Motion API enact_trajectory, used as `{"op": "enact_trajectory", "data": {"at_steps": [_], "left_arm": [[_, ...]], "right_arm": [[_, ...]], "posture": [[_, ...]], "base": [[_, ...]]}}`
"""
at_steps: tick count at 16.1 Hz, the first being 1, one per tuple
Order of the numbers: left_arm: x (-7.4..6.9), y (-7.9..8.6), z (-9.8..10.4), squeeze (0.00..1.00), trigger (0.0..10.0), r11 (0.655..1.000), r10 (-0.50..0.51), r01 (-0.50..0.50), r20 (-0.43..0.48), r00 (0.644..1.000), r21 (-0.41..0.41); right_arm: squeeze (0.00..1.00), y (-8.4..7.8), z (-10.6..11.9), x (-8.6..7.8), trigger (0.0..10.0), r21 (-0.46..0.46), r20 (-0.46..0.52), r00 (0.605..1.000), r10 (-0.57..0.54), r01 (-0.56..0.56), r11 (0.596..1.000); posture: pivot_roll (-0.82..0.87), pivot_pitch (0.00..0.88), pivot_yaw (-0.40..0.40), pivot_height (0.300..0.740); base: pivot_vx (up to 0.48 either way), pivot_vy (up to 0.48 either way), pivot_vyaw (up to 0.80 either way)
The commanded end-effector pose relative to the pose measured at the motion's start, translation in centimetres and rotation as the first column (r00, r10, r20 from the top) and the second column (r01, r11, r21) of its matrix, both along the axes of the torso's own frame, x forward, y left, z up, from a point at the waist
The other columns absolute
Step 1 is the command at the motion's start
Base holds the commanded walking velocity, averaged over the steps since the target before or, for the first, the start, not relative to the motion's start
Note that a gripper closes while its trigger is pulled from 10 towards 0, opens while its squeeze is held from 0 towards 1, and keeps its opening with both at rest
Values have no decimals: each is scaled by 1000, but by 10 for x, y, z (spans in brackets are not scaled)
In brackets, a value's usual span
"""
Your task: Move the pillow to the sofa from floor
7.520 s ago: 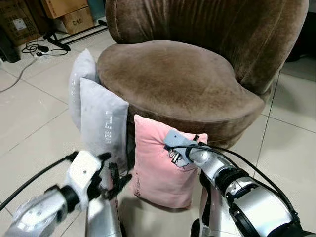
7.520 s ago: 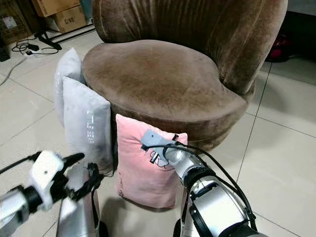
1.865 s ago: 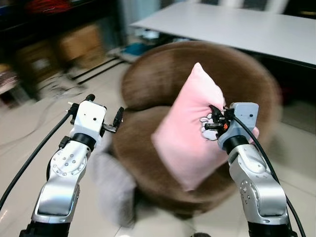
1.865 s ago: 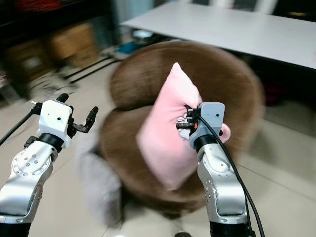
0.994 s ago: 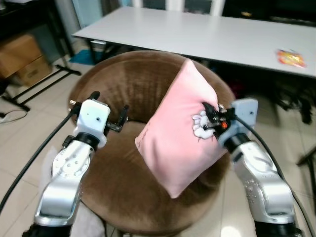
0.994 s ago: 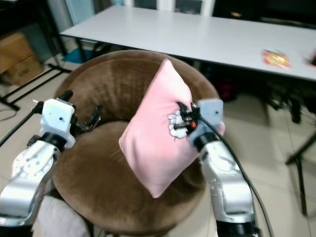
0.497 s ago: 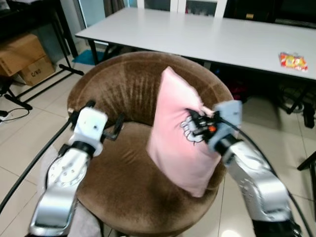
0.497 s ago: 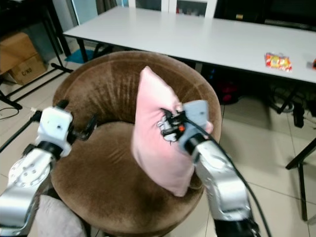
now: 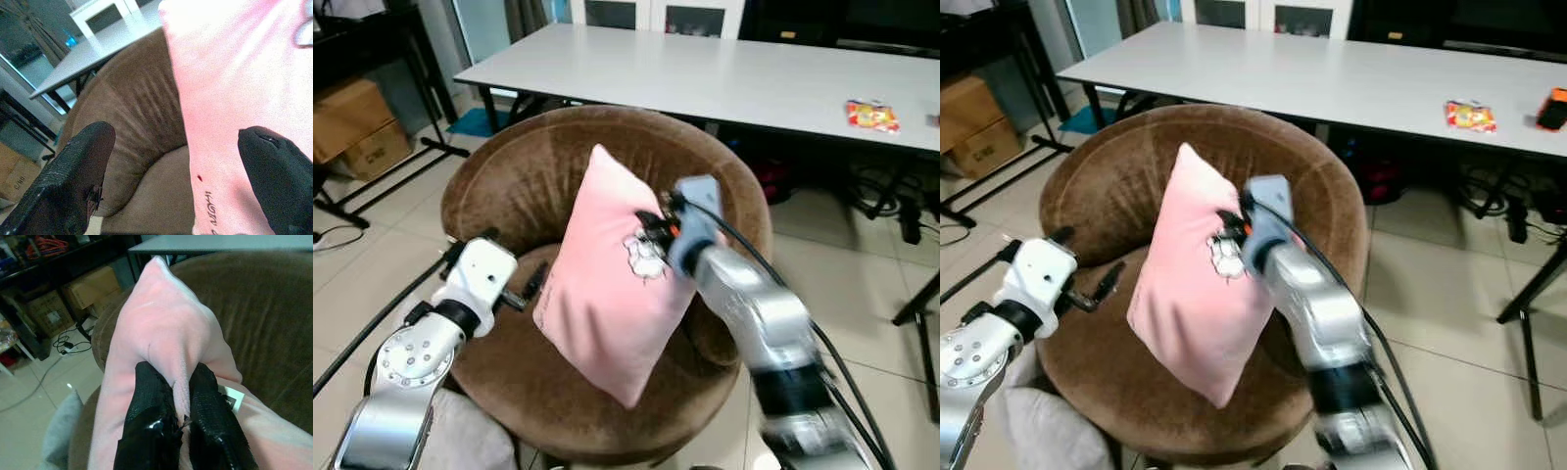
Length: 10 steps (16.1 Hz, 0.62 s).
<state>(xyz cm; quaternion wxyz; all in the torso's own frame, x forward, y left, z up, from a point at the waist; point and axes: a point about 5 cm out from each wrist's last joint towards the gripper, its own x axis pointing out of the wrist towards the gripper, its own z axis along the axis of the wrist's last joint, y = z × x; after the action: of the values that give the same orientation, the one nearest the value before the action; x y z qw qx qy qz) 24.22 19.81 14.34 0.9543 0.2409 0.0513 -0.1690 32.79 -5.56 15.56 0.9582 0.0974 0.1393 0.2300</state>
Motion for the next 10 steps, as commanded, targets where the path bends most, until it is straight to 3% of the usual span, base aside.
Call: {"op": "enact_trajectory", "data": {"at_steps": [1,3,5,6,8,9,10], "left_arm": [[-2,0,3,0,10000,1000,-26,26,-12,1000,17],[-4,2,3,0,10000,998,-56,57,-34,998,31],[-5,3,3,0,10000,997,-63,65,-48,997,33],[-6,3,1,0,10000,997,-76,78,-74,994,27],[-14,3,-8,0,10000,993,-119,117,-154,981,-23],[-16,3,-9,0,10000,993,-120,116,-165,979,-34],[-17,6,-11,0,10000,994,-107,101,-174,979,-45]], "right_arm": [[0,-3,5,11,10000,46,-19,997,-69,70,996],[0,-8,-6,30,10000,95,-117,963,-241,253,963],[0,-23,-25,40,10000,59,-217,887,-408,429,901],[0,-37,-38,43,10000,31,-275,818,-506,534,845],[0,-64,-59,41,10000,48,-349,721,-598,652,757],[0,-70,-64,40,10000,49,-366,695,-619,678,733],[0,-87,-76,36,10000,-1,-378,629,-680,734,679]], "posture": [[-109,0,51,740],[-98,0,52,740],[-98,0,52,740],[-98,0,52,740],[-70,0,43,740],[-69,0,44,740],[-69,0,45,740]], "base": [[0,0,0],[0,0,0],[0,0,0],[0,0,0],[0,0,0],[0,0,0],[0,0,0]]}}
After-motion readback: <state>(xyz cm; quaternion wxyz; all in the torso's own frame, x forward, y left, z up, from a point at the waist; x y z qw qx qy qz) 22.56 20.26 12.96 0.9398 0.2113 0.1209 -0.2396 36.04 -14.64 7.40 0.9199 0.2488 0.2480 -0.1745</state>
